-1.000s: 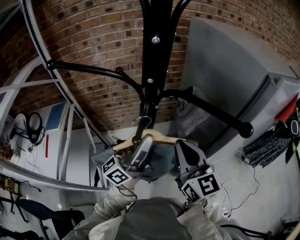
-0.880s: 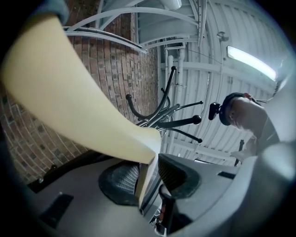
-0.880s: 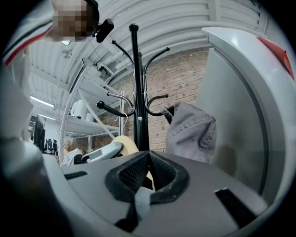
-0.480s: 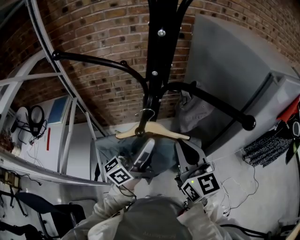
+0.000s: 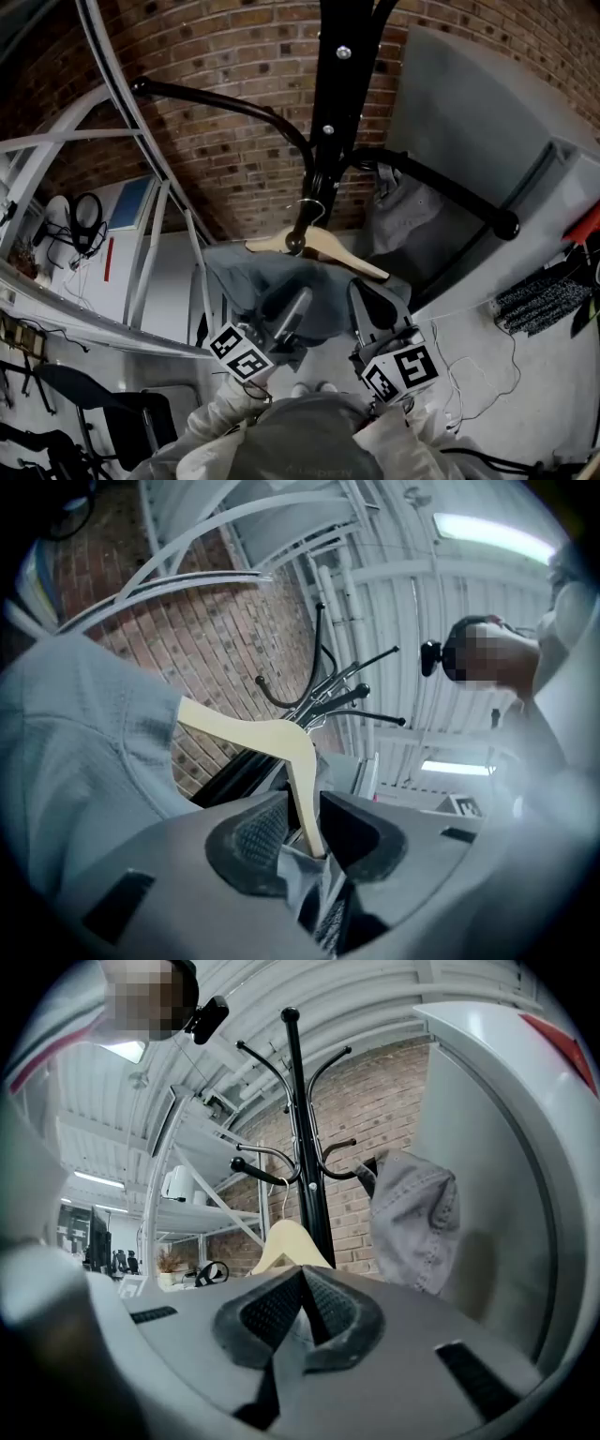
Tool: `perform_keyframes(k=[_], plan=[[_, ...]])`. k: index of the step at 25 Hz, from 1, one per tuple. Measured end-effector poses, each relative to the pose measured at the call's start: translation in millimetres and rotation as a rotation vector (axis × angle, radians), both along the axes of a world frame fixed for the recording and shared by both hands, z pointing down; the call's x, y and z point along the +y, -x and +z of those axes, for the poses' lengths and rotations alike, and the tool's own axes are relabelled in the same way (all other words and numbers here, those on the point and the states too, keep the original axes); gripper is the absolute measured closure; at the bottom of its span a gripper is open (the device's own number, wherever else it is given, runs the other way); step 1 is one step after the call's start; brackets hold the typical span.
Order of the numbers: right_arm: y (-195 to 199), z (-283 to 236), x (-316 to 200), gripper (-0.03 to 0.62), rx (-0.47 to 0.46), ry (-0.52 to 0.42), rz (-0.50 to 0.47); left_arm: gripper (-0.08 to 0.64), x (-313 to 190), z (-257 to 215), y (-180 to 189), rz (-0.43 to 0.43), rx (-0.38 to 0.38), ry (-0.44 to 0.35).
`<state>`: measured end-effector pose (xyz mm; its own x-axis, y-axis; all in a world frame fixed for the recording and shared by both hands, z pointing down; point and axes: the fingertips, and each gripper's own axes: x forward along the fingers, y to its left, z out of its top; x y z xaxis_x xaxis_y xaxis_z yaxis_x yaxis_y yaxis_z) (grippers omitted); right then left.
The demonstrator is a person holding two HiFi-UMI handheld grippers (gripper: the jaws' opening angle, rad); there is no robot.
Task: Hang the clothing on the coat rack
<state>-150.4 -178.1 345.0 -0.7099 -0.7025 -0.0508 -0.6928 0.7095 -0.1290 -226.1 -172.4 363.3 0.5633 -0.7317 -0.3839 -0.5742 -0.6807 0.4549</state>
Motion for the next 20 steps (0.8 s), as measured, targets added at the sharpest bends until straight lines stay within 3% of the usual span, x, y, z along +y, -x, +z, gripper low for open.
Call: perform_keyframes(k=[11, 20], plan=[[10.2, 6.7, 26.1, 0.569, -0.012, -0.029, -0.051, 0.533, 36.7, 9.1, 7.6, -0.182, -0.289, -0.012], [2.3, 11.5, 32.0, 0.569, 0.010, -0.028, -0.048, 0.552, 43.7, 15.5, 32.6, -0.390, -0.435, 0.022]])
